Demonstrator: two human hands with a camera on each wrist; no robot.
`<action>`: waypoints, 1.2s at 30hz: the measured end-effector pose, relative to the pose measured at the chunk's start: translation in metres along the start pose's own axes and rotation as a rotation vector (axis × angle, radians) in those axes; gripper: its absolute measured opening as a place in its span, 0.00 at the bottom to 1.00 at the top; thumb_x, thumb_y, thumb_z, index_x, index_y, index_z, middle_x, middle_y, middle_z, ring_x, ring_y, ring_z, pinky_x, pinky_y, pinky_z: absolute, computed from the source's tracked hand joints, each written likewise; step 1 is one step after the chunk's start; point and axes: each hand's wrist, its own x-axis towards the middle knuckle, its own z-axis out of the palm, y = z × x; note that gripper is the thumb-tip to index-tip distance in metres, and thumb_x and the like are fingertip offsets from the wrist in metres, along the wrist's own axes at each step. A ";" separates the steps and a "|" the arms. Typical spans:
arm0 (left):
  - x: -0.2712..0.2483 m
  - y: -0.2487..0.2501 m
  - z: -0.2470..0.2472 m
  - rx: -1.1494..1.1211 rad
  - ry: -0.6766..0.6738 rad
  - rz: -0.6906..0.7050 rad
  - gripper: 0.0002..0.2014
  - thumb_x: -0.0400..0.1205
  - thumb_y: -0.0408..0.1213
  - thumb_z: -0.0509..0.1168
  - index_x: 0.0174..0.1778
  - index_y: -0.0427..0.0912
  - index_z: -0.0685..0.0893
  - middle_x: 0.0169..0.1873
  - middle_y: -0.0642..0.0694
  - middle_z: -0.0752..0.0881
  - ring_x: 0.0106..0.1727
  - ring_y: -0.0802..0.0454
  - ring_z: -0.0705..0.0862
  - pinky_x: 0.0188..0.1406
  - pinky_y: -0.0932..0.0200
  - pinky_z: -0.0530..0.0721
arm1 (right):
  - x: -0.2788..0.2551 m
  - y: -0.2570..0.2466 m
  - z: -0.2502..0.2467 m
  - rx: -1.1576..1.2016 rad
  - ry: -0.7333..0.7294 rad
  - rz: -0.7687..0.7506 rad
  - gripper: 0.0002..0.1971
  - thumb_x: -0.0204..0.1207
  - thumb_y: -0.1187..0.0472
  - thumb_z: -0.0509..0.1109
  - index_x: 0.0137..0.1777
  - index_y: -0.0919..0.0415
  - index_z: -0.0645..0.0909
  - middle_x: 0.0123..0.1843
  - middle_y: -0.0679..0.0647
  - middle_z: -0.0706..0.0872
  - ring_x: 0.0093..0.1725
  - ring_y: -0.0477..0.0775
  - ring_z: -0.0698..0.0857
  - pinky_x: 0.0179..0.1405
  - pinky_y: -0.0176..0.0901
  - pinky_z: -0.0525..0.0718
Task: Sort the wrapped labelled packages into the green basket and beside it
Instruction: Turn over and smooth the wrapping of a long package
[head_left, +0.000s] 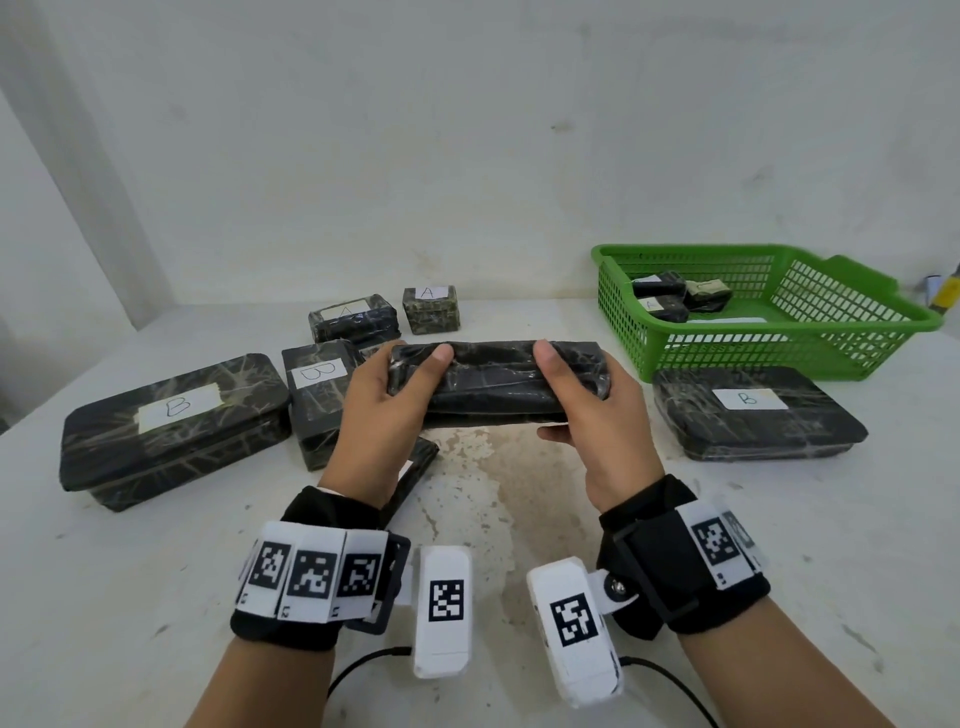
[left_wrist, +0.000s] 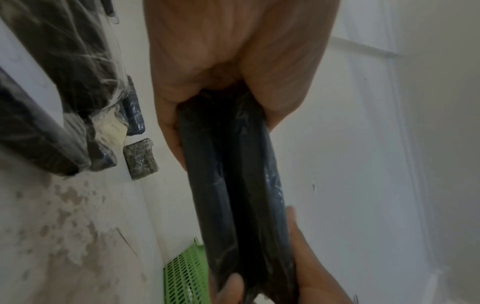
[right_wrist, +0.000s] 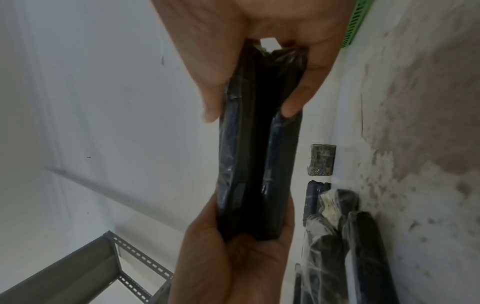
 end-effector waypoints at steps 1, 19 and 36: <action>-0.001 0.000 0.001 0.011 -0.026 -0.007 0.43 0.65 0.68 0.76 0.69 0.42 0.80 0.66 0.40 0.85 0.69 0.42 0.83 0.72 0.35 0.78 | 0.001 0.000 -0.001 0.006 0.016 0.003 0.09 0.76 0.51 0.75 0.51 0.53 0.83 0.46 0.48 0.89 0.42 0.43 0.88 0.29 0.36 0.85; -0.004 0.002 0.003 0.001 -0.071 0.075 0.43 0.69 0.64 0.75 0.72 0.39 0.76 0.69 0.33 0.82 0.70 0.33 0.80 0.71 0.28 0.76 | 0.000 0.000 -0.001 0.004 0.020 -0.029 0.18 0.64 0.50 0.83 0.51 0.52 0.83 0.47 0.46 0.91 0.45 0.42 0.90 0.33 0.38 0.87; 0.002 0.004 -0.004 -0.170 0.043 -0.068 0.22 0.86 0.42 0.64 0.75 0.39 0.74 0.60 0.39 0.86 0.60 0.39 0.86 0.65 0.25 0.78 | 0.007 -0.008 -0.008 0.257 -0.007 0.121 0.22 0.85 0.38 0.50 0.57 0.50 0.79 0.45 0.50 0.90 0.44 0.46 0.90 0.35 0.48 0.90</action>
